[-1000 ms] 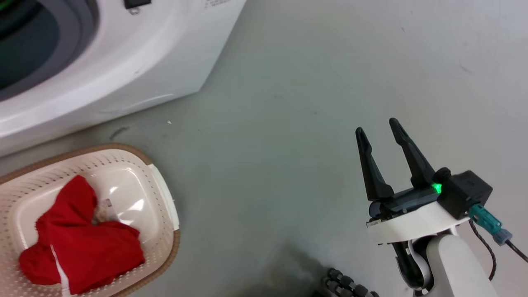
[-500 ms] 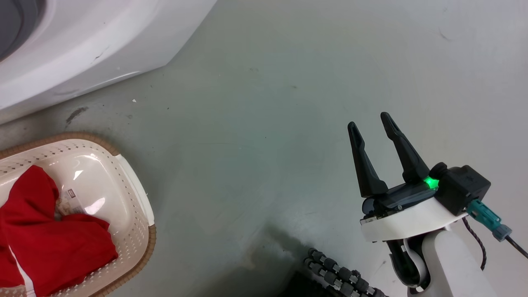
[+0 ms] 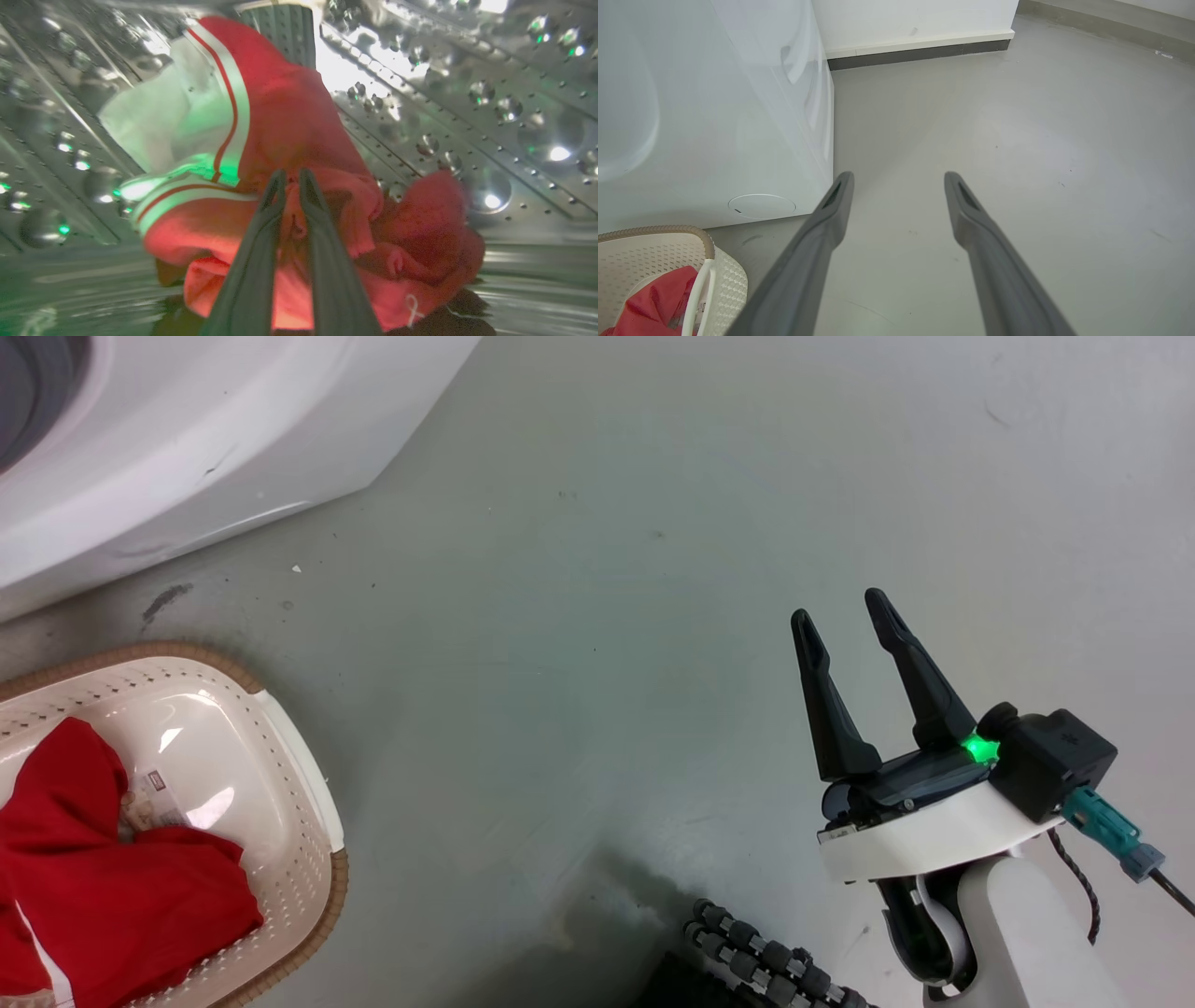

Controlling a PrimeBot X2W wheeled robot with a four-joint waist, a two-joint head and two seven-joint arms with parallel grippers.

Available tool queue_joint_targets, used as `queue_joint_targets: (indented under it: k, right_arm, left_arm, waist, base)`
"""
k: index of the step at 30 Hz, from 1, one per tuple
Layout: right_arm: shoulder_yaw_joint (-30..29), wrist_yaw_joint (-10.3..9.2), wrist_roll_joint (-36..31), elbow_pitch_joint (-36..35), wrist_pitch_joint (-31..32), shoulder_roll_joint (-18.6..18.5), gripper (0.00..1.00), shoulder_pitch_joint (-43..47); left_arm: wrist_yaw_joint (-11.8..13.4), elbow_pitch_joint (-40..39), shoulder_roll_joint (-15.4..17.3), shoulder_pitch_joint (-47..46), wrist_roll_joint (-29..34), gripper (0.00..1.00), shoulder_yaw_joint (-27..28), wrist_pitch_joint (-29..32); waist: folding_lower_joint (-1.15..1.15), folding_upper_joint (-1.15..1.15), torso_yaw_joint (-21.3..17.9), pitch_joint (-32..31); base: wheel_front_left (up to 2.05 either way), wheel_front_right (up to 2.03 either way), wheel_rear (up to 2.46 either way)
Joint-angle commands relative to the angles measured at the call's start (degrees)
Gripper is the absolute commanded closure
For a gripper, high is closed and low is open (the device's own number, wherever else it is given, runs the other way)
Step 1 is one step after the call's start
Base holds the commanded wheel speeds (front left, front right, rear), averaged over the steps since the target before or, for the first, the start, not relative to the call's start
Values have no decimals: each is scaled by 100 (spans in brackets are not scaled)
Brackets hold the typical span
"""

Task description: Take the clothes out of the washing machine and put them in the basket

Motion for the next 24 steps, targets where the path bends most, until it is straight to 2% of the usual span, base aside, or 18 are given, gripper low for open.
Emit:
queue_joint_targets:
  k: [1, 6, 13, 21, 24]
  right_arm:
    - [5, -6, 11, -7, -10, 13, 0, -54]
    - [34, -6, -17, 50, -11, 12, 0, -151]
    - [-62, -6, -144, 79, -11, 10, 0, -133]
    - [-186, -6, -381, 204, -11, 9, 0, 49]
    - [-236, -6, -452, 280, -10, 9, 0, 147]
  left_arm:
    - [91, -152, 74, 140, 79, 100, 13, -255]
    - [228, -427, 138, 387, 110, 100, 89, -1032]
    - [150, -408, 14, 892, 89, 100, 73, -2147]
    - [73, 18, -226, 1740, -102, 100, 161, -3479]
    - [-28, 218, -323, 2042, -196, 100, 198, -3950]
  waist:
    - [-1, 0, -16, -54]
    - [-1, 0, -16, -236]
    - [-1, 0, 157, -660]
    - [-1, 0, 368, -1406]
    - [-1, 0, 458, -1704]
  base:
    - [0, 0, 0]
    - [0, 0, 0]
    - [0, 0, 0]
    - [0, 0, 0]
    - [0, 0, 0]
